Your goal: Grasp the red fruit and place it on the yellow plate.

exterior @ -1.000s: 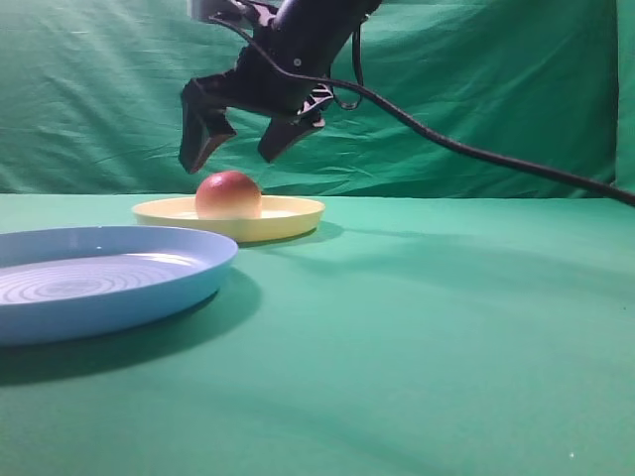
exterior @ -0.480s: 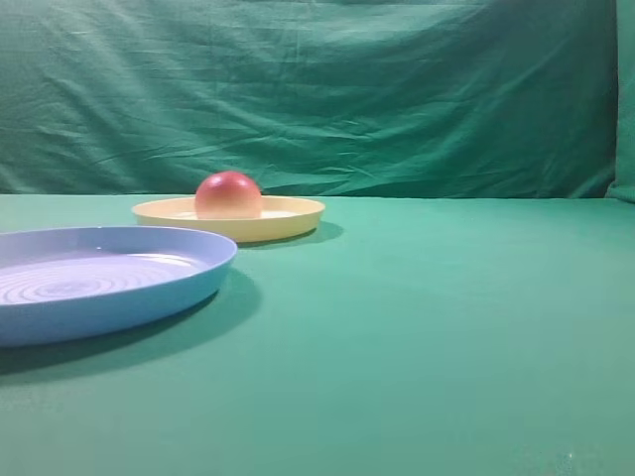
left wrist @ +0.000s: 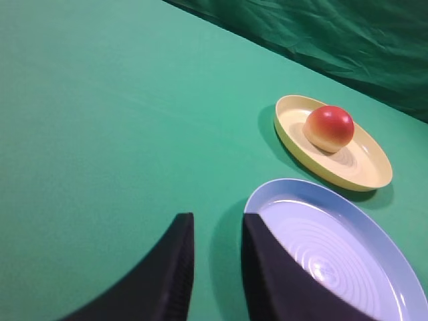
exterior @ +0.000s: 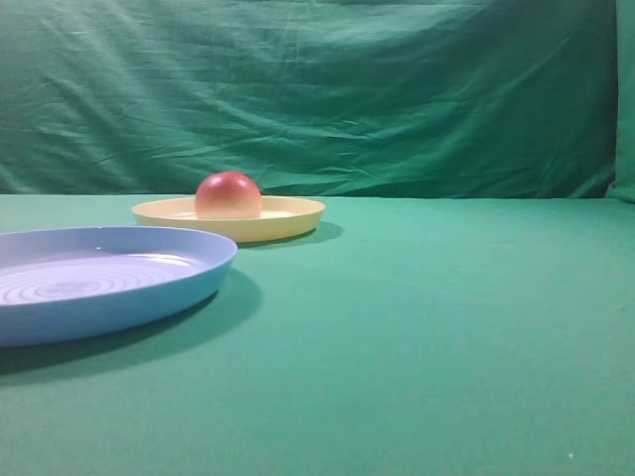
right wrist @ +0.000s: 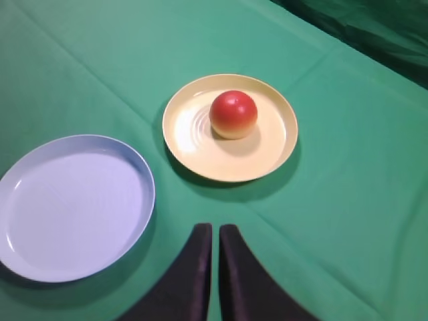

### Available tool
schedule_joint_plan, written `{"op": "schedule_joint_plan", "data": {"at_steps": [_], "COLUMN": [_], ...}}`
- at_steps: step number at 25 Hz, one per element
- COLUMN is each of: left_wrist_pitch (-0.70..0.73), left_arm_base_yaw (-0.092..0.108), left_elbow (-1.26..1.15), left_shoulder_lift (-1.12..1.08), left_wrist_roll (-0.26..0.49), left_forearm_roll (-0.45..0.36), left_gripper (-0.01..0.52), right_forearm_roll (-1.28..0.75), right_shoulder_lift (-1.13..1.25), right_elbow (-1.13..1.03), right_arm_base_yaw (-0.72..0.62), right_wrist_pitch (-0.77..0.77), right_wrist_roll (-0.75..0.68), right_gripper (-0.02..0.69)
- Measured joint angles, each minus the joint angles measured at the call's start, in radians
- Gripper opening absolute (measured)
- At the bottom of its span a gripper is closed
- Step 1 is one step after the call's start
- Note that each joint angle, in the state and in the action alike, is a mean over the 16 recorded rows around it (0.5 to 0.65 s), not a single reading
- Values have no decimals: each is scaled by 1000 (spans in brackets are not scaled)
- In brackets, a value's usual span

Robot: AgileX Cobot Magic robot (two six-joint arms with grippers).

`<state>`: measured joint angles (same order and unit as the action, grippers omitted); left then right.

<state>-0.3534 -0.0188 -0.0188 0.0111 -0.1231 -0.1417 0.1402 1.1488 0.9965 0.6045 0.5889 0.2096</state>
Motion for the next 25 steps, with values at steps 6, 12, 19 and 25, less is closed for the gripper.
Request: {"op": "schedule_joint_plan", "data": {"at_steps": [6, 12, 19, 25], "left_wrist_pitch": [0, 0, 0, 0], "left_arm_base_yaw": [0, 0, 0, 0], "left_elbow": [0, 0, 0, 0], "left_shoulder_lift": [0, 0, 0, 0], "left_wrist_roll": [0, 0, 0, 0], "left_forearm_roll": [0, 0, 0, 0], "left_gripper": [157, 157, 157, 157], "right_forearm_roll": [14, 9, -45, -105], "right_shoulder_lift": [-183, -304, -393, -517], "right_elbow": [-226, -348, -431, -517], "right_arm_base_yaw": [0, 0, -8, -72], "right_wrist_pitch": [-79, -88, -81, -94], "right_wrist_roll": [-1, -5, -63, -131], "right_gripper": [0, 0, 0, 0]}}
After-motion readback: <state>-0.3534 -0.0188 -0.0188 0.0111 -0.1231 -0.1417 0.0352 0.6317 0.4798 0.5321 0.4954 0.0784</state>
